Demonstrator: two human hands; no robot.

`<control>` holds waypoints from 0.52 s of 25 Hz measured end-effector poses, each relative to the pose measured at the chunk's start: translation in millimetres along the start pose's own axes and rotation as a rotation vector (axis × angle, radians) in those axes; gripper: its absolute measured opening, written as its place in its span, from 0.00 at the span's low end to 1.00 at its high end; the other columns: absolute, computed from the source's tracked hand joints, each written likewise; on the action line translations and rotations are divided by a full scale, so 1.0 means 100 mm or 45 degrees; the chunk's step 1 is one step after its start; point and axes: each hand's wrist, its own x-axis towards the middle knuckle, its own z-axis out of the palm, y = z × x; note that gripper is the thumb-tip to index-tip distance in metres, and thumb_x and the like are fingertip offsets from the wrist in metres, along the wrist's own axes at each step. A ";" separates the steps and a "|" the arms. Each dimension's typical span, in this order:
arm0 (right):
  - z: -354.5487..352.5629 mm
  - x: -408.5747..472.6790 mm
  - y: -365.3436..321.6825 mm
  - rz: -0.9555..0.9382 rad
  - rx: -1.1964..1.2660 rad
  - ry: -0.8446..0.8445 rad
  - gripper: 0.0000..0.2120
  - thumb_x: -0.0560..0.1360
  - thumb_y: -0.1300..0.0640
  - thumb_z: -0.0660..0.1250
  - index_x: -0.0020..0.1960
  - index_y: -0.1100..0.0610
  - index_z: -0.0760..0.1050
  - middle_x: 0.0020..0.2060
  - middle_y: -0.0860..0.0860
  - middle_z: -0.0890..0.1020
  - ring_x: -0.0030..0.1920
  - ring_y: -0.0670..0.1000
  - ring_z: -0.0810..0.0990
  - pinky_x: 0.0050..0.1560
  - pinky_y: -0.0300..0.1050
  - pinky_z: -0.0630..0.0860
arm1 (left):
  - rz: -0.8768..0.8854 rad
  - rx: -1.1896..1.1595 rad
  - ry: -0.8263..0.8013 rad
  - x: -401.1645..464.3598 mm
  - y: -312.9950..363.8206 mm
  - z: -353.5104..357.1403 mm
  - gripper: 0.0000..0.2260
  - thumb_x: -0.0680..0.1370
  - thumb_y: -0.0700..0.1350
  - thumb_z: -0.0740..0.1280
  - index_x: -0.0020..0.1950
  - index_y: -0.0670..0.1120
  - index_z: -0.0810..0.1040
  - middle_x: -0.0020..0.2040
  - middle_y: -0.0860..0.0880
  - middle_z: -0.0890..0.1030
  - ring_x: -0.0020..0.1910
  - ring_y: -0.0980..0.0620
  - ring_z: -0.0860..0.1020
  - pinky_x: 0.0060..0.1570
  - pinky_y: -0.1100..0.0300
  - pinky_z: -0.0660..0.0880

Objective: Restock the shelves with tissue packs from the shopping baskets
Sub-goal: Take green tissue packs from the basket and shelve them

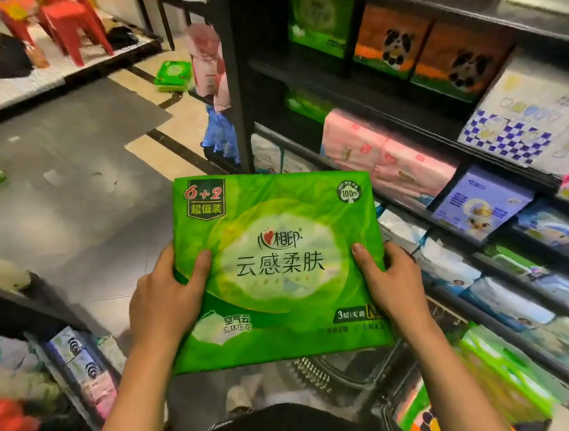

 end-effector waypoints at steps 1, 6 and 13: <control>0.14 0.08 -0.14 0.005 0.003 0.031 0.15 0.76 0.40 0.67 0.41 0.50 0.71 0.33 0.45 0.77 0.32 0.35 0.76 0.29 0.32 0.66 | 0.032 -0.002 -0.020 0.26 -0.05 -0.05 0.30 0.74 0.71 0.54 0.68 0.56 0.74 0.52 0.40 0.84 0.51 0.34 0.79 0.41 0.52 0.68; 0.70 0.52 -0.63 0.035 0.016 0.119 0.19 0.74 0.35 0.65 0.49 0.51 0.75 0.40 0.45 0.81 0.38 0.38 0.78 0.34 0.37 0.69 | 0.134 -0.007 -0.099 1.45 -0.25 -0.13 0.31 0.73 0.73 0.52 0.66 0.56 0.74 0.48 0.40 0.84 0.48 0.35 0.79 0.40 0.51 0.71; 1.34 1.59 -1.08 0.105 0.067 0.214 0.17 0.78 0.41 0.65 0.50 0.55 0.73 0.40 0.43 0.78 0.40 0.39 0.75 0.35 0.36 0.67 | 0.227 -0.008 -0.120 2.85 -0.17 -0.01 0.27 0.76 0.72 0.53 0.64 0.56 0.73 0.46 0.44 0.84 0.48 0.36 0.80 0.41 0.50 0.72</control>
